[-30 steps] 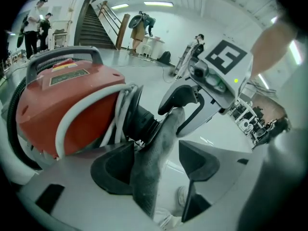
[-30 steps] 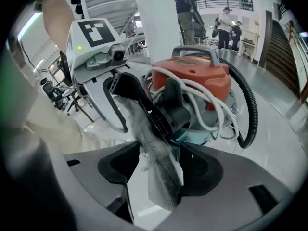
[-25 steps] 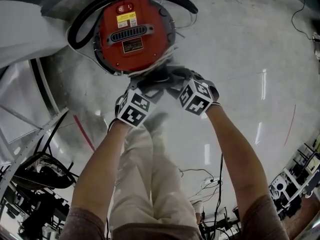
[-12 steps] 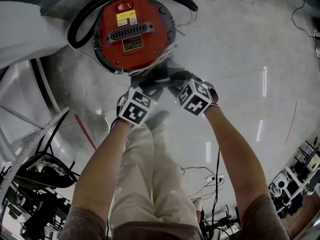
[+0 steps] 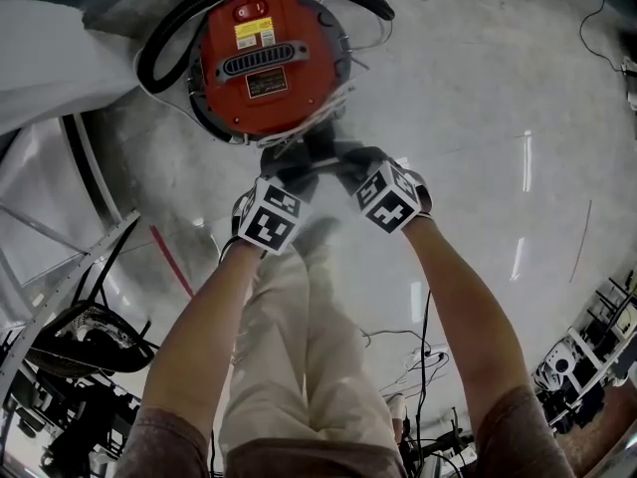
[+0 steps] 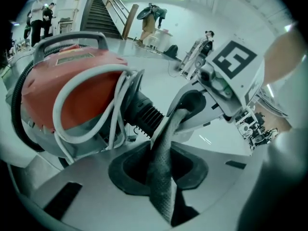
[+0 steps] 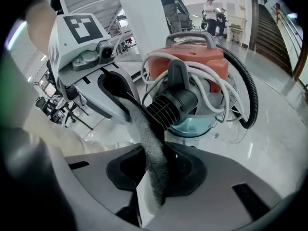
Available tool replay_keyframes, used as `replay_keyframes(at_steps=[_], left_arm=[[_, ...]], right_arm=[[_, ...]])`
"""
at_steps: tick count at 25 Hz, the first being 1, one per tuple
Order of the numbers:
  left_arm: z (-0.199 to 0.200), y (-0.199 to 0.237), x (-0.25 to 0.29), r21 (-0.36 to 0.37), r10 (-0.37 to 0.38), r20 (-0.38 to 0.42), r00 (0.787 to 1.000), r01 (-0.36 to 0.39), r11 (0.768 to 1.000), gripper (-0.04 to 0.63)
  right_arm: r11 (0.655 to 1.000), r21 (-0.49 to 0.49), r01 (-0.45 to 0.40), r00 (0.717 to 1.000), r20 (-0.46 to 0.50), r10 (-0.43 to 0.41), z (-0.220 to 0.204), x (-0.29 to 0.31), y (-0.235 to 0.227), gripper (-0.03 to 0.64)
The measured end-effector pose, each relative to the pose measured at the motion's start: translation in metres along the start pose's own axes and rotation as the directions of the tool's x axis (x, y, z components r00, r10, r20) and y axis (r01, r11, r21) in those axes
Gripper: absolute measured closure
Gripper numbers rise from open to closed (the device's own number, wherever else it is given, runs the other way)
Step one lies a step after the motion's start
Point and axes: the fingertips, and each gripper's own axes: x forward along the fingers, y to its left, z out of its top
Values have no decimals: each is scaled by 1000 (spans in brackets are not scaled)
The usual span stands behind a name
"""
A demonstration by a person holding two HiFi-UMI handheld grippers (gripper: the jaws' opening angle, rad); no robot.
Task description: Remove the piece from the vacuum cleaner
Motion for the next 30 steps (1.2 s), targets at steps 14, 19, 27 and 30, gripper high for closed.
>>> replay_keyframes(at_steps=[14,19,27,30], left_arm=[[-12,-52,-55,46,-59,5,998,59,997,531],[26,-76,-117,79,-44,40,998,41,996,528],[104,-111,-225,97,3,162,987,-19,995,526],[135,-122,-266,119,20,210,978,-46,992,526]], right_arm=[[983,182,4,994,108,-24,-7,-57,62,565],[962,272,36,977,192,-91,23,-123,78,563],[944,307,122,921,319,-223,94,-249,80,561],[944,288,162,896,358,-263,123,-295,82,561]])
